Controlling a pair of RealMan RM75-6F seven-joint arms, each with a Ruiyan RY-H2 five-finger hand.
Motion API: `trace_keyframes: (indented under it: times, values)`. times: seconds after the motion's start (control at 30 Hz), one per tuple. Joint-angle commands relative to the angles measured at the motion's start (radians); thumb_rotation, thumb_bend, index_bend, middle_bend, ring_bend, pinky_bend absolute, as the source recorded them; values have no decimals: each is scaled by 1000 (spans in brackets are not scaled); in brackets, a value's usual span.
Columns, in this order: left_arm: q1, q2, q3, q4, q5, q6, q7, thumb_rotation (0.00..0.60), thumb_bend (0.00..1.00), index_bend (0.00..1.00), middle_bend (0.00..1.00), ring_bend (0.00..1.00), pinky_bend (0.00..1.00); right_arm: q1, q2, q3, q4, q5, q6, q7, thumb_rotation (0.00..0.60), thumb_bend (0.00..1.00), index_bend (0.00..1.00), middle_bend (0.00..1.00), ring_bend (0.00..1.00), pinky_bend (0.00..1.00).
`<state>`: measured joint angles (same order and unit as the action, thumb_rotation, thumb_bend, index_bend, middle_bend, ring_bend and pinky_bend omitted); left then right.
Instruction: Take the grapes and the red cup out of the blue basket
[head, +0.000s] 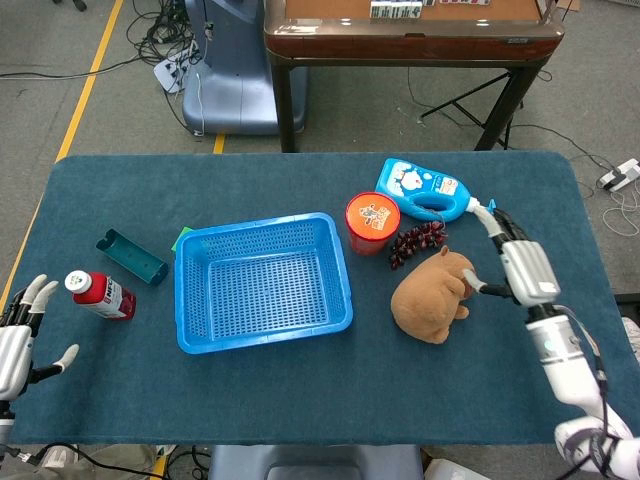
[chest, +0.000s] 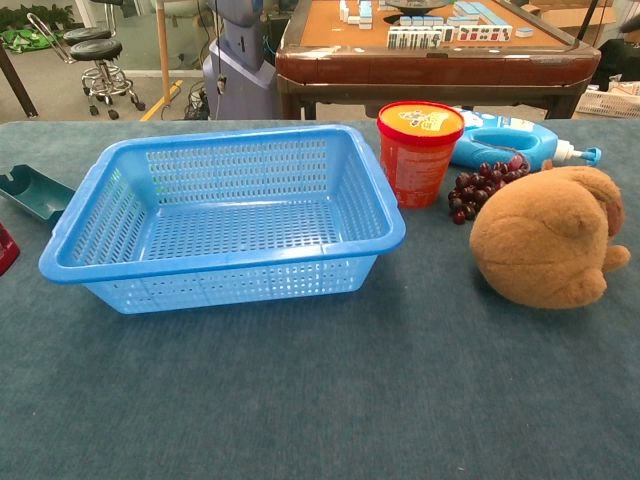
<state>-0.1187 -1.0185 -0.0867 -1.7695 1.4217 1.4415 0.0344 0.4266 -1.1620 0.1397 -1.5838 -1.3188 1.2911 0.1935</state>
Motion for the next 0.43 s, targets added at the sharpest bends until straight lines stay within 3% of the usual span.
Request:
trace_keyframes:
  times: [0.03, 0.43]
  values:
    - [-4, -3, -2, 0, -2, -4, 4, 600, 279, 0, 0, 0, 194, -125, 70, -63, -69, -8, 126, -90, 600, 266, 59, 151, 73, 168]
    - [-12, -22, -6, -1, -13, -3, 37, 600, 279, 0, 0, 0, 192, -325, 144, -122, -127, -13, 276, -81, 600, 266, 80, 166, 98, 193]
